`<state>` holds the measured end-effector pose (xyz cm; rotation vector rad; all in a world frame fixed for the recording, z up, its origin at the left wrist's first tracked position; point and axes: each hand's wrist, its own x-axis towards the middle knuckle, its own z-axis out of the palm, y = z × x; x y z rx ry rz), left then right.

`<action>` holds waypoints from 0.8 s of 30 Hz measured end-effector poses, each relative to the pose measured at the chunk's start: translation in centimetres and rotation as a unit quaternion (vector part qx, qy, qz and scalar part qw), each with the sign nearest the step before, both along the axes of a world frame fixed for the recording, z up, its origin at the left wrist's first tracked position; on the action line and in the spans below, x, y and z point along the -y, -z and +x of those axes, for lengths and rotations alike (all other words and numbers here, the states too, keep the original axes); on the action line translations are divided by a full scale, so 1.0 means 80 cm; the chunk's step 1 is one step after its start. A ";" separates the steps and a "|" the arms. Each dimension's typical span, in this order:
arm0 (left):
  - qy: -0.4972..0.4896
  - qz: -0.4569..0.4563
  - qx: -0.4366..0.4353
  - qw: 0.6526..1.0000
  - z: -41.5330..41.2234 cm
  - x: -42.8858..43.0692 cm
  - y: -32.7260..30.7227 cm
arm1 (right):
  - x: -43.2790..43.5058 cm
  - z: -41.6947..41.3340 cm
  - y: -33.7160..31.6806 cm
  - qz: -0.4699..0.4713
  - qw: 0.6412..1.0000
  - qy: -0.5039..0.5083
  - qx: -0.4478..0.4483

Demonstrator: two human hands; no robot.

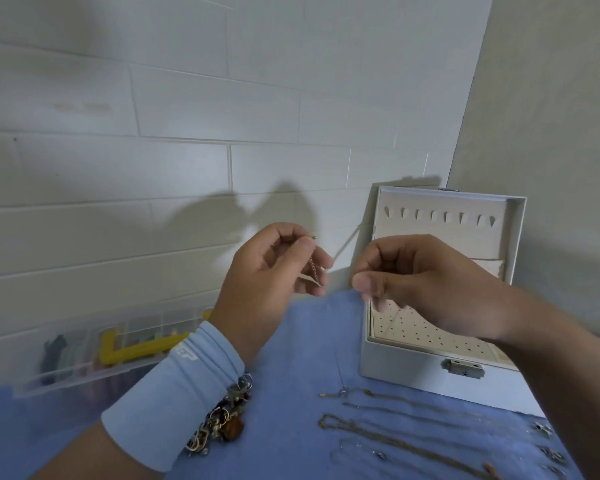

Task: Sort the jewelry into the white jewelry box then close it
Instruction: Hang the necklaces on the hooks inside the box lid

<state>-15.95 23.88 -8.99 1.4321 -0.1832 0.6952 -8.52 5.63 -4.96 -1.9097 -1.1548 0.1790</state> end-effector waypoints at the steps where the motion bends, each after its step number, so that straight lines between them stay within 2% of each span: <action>1: 0.041 -0.050 -0.029 0.997 0.000 0.000 -0.003 | -0.001 0.001 0.002 0.027 1.000 0.005 -0.014; 4: 0.101 -0.103 -0.076 0.987 -0.001 -0.004 -0.009 | -0.005 0.001 0.006 0.099 0.992 0.034 -0.065; 10: 0.078 0.001 -0.135 0.988 -0.003 -0.010 -0.008 | -0.011 -0.004 0.008 0.136 0.984 0.012 -0.111; 15: 0.083 0.130 -0.185 0.971 -0.009 -0.012 -0.010 | -0.009 -0.006 0.006 0.138 0.988 -0.008 -0.069; 19: 0.097 0.167 -0.190 0.963 -0.014 -0.008 -0.014 | -0.012 -0.003 0.013 0.127 0.992 -0.005 0.012; 24: 0.112 0.169 -0.175 0.963 -0.012 -0.004 -0.011 | -0.014 0.001 0.024 0.165 0.982 -0.058 -0.066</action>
